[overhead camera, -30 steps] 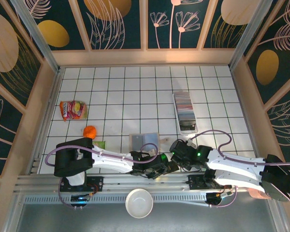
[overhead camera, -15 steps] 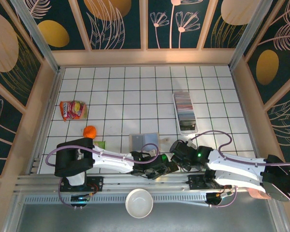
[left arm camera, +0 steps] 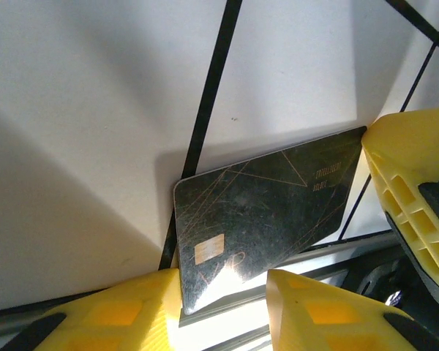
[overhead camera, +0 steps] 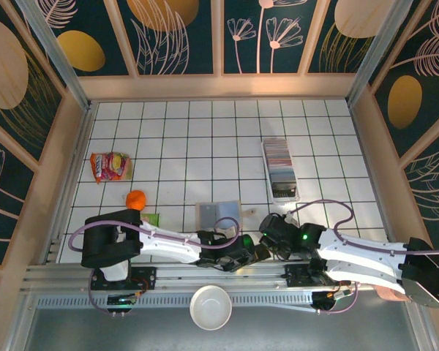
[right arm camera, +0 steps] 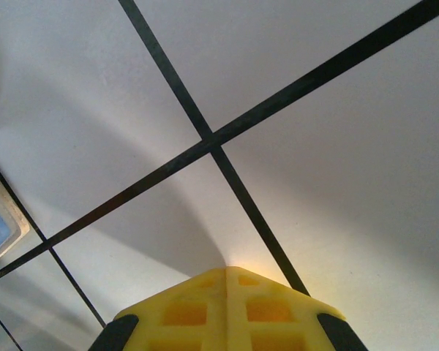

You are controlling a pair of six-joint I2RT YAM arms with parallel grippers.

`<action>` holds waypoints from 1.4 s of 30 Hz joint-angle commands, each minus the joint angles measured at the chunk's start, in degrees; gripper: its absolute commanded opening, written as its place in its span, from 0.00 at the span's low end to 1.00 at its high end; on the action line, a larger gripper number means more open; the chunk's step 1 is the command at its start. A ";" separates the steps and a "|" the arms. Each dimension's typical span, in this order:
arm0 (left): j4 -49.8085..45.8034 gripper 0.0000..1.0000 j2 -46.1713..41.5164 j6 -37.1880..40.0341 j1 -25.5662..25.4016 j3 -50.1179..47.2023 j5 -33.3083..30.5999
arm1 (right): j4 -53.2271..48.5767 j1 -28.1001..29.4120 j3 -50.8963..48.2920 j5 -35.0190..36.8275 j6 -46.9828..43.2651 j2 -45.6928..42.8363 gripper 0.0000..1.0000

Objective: Put the credit cards into the card holder
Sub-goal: Pick up the credit card from the bottom-center of the table.

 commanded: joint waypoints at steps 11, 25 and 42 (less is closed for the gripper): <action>8.25 0.34 -5.47 1.71 -0.80 -3.17 -6.17 | -2.66 0.74 -3.15 -1.32 2.47 -2.35 0.00; 9.87 0.11 -3.06 0.64 -0.93 -3.74 -5.38 | -3.36 0.87 -3.78 -0.93 3.74 -4.71 0.00; 0.69 0.00 -23.46 37.68 2.73 -4.63 -19.64 | -16.18 0.64 28.99 26.65 -37.00 -12.27 0.12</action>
